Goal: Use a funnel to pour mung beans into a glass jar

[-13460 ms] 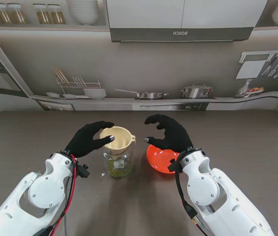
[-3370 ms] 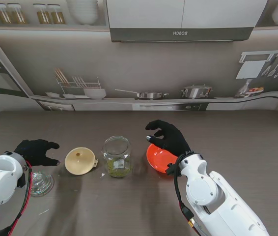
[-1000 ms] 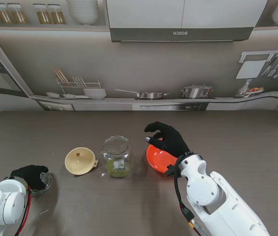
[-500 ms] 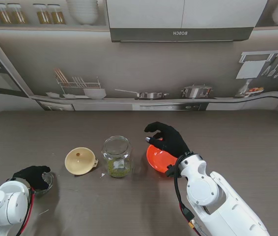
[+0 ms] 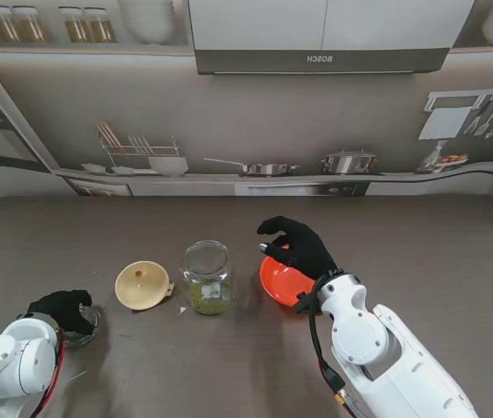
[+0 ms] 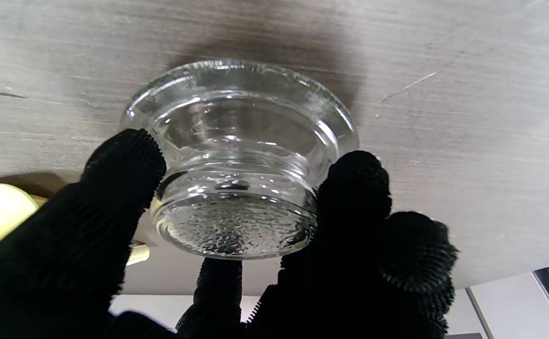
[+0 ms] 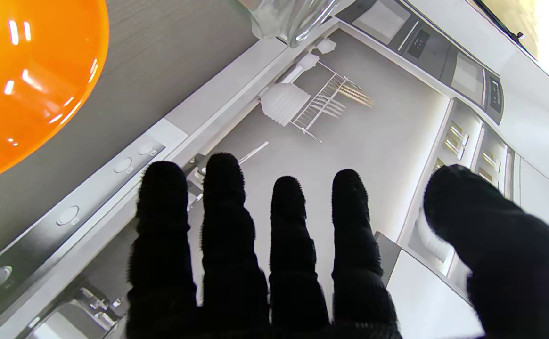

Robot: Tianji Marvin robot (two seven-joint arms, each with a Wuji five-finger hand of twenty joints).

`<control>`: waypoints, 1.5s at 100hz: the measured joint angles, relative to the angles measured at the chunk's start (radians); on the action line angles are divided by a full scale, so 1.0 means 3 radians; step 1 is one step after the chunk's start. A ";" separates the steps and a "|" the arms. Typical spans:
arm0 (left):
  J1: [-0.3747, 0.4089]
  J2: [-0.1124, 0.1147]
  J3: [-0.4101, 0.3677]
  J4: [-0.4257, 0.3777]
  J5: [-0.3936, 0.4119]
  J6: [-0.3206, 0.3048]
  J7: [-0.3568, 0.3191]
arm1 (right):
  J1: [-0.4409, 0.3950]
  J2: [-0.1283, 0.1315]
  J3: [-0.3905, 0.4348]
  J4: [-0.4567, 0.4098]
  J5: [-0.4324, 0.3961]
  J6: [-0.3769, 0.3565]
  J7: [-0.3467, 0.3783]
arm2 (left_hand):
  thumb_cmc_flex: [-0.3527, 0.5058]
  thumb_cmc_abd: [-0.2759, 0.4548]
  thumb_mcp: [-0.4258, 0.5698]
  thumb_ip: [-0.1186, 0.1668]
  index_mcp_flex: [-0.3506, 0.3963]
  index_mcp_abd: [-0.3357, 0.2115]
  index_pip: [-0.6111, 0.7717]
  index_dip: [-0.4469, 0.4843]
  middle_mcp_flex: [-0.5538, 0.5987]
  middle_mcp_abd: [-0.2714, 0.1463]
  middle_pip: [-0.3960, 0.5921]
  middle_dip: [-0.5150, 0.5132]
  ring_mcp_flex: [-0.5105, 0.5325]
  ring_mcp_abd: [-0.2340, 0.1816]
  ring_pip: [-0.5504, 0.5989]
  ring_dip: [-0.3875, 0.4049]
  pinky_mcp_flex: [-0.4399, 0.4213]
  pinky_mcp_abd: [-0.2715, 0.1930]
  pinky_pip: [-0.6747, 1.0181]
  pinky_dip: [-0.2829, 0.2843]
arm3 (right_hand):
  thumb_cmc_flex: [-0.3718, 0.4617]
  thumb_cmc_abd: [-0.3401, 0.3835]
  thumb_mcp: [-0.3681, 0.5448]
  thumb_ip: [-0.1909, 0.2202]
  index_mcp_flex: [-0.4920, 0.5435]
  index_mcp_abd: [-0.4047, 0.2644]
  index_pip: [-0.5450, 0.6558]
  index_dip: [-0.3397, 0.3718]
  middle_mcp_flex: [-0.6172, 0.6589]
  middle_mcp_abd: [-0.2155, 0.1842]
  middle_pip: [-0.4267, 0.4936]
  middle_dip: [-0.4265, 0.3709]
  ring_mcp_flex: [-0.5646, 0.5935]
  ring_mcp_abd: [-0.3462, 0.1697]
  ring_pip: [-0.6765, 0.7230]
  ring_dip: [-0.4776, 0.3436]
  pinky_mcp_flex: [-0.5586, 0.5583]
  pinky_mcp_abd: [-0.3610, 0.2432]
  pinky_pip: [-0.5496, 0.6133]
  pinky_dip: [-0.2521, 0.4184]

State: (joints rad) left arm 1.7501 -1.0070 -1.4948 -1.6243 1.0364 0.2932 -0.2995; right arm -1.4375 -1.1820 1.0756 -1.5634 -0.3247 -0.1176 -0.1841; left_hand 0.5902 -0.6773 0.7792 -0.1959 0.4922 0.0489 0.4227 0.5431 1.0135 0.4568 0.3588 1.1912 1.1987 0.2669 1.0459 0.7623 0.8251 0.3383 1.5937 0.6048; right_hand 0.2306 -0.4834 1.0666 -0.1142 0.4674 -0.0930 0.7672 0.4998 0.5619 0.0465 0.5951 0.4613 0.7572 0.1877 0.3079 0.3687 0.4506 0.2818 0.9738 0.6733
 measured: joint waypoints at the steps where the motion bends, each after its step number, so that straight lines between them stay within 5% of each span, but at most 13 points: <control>1: 0.0000 -0.0001 0.0003 0.0002 -0.0001 0.0003 0.0009 | 0.0000 0.0000 0.0000 0.0000 0.0001 0.0000 0.0000 | 0.0000 -0.0014 -0.0002 0.0000 0.0009 0.0000 0.0000 -0.0008 0.0040 -0.0043 0.0057 0.0048 0.0014 0.0000 0.0001 0.0000 0.0018 0.0002 0.0004 -0.0021 | 0.0000 0.0000 0.0000 0.0000 0.0000 0.0000 0.0000 0.0000 0.0000 0.0000 0.0000 0.0000 0.0000 0.0000 0.0000 0.0000 0.0000 0.0000 0.0000 0.0000; 47: -0.0005 -0.0006 0.0038 0.0002 -0.0030 0.0096 0.0040 | -0.0002 0.0000 0.0002 0.0000 0.0034 0.0000 0.0005 | -0.0007 -0.0027 -0.0051 -0.0133 0.0165 0.0032 -0.0003 -0.0167 0.0256 -0.0112 0.0099 0.0056 0.0160 -0.0031 0.0383 -0.0070 0.0271 0.0023 0.0191 -0.0104 | 0.0000 0.0002 0.0000 0.0000 0.0001 0.0001 0.0000 0.0000 0.0000 0.0000 0.0000 0.0000 0.0000 0.0000 0.0001 0.0000 -0.0001 0.0000 0.0000 0.0000; 74: -0.0006 -0.0006 0.0050 -0.0001 -0.0096 0.0144 0.0045 | -0.0004 -0.0001 0.0001 0.0000 0.0047 0.0000 0.0009 | -0.0054 -0.0025 -0.0080 -0.0133 0.0172 0.0074 -0.0003 0.0066 0.0373 -0.0112 0.0187 -0.0022 0.0223 -0.0044 0.0601 -0.0169 0.0387 0.0063 0.0225 -0.0103 | 0.0000 0.0002 0.0000 0.0000 0.0006 0.0011 0.0000 0.0000 0.0000 0.0000 0.0000 0.0000 0.0000 0.0000 0.0001 0.0000 -0.0001 0.0000 0.0000 0.0000; 150: 0.0223 -0.0116 -0.0154 0.0000 -0.0450 -0.0011 0.0509 | -0.0006 -0.0003 -0.0006 0.0004 0.0098 -0.0011 0.0017 | -0.0035 -0.0026 -0.0271 -0.0166 0.0212 0.0103 0.0183 0.0268 0.0399 -0.0095 0.0669 -0.0007 0.0314 -0.0055 0.0938 -0.0176 0.0483 0.0165 0.0346 -0.0100 | 0.0000 0.0004 0.0000 0.0000 0.0076 0.0025 0.0027 0.0000 0.0000 0.0001 0.0000 0.0000 0.0000 0.0000 0.0002 0.0000 -0.0002 0.0000 0.0000 0.0000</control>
State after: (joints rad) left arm 1.8169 -1.0419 -1.5411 -1.6244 0.9013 0.2899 -0.1467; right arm -1.4393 -1.1829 1.0738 -1.5622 -0.2953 -0.1209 -0.1792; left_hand 0.5798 -0.6851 0.6979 -0.2459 0.5557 0.0797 0.4775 0.6236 1.1332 0.4283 0.5596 1.1891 1.2930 0.2503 1.3273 0.7095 0.9700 0.3880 1.6974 0.5747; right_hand 0.2306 -0.4822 1.0666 -0.1141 0.4902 -0.0856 0.7753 0.4998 0.5619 0.0468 0.5951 0.4613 0.7572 0.1877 0.3084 0.3687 0.4501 0.2818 0.9738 0.6733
